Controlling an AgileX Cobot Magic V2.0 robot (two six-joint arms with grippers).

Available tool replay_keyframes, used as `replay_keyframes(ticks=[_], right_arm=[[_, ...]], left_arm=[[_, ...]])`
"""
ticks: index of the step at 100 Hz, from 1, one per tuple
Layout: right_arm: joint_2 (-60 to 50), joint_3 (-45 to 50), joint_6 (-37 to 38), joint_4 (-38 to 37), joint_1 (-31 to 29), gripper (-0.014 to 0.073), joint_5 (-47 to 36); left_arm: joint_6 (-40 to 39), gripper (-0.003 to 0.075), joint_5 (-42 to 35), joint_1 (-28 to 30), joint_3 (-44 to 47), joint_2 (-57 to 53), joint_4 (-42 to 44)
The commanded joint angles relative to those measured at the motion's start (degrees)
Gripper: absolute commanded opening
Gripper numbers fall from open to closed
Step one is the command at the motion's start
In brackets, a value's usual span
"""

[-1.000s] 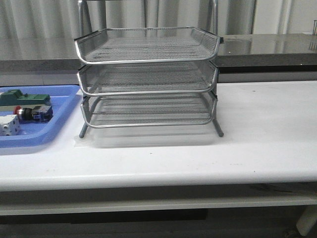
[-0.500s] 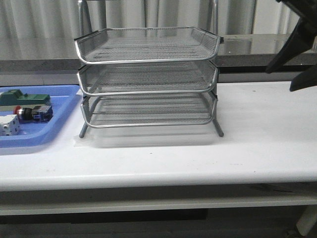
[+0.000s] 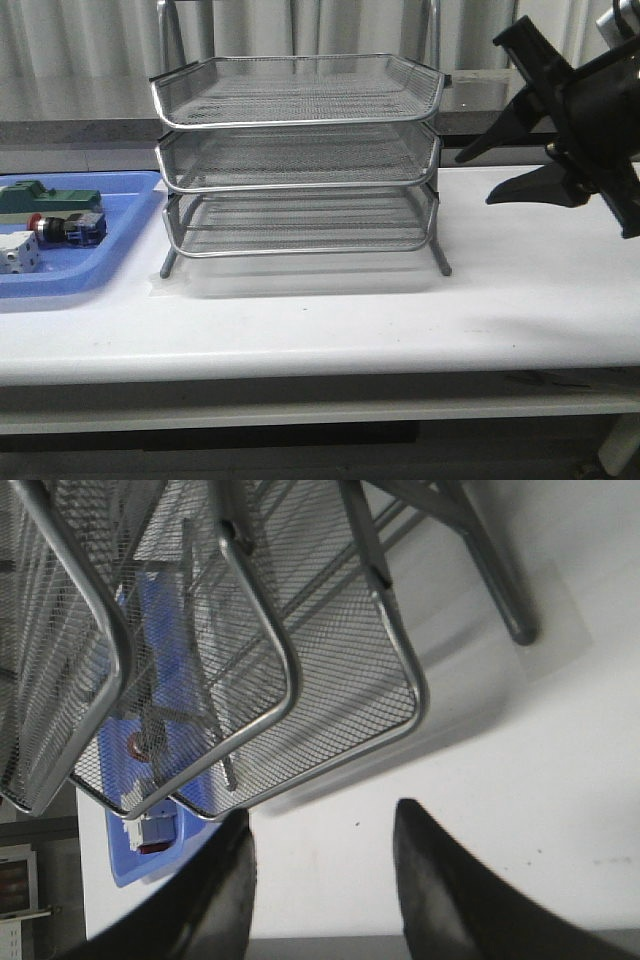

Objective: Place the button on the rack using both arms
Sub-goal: 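Move the right gripper toward the middle tier of the wire rack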

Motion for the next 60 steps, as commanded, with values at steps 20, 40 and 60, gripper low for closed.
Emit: replay_keyframes(ticks=[20, 40, 60], right_arm=[[6.19, -4.80, -8.70, 11.97, -0.17, 0.0348, 10.78], [9.11, -8.30, -8.65, 11.97, 0.10, 0.0348, 12.79], [10.10, -10.91, -8.60, 11.97, 0.89, 0.0348, 11.99]], left_arm=[[-0.78, -0.0021, -4.72, 0.13, 3.08, -1.83, -0.09], [-0.78, -0.0021, -4.72, 0.13, 3.08, -1.83, -0.09], [-0.78, -0.0021, -4.72, 0.13, 3.08, -1.83, -0.09]])
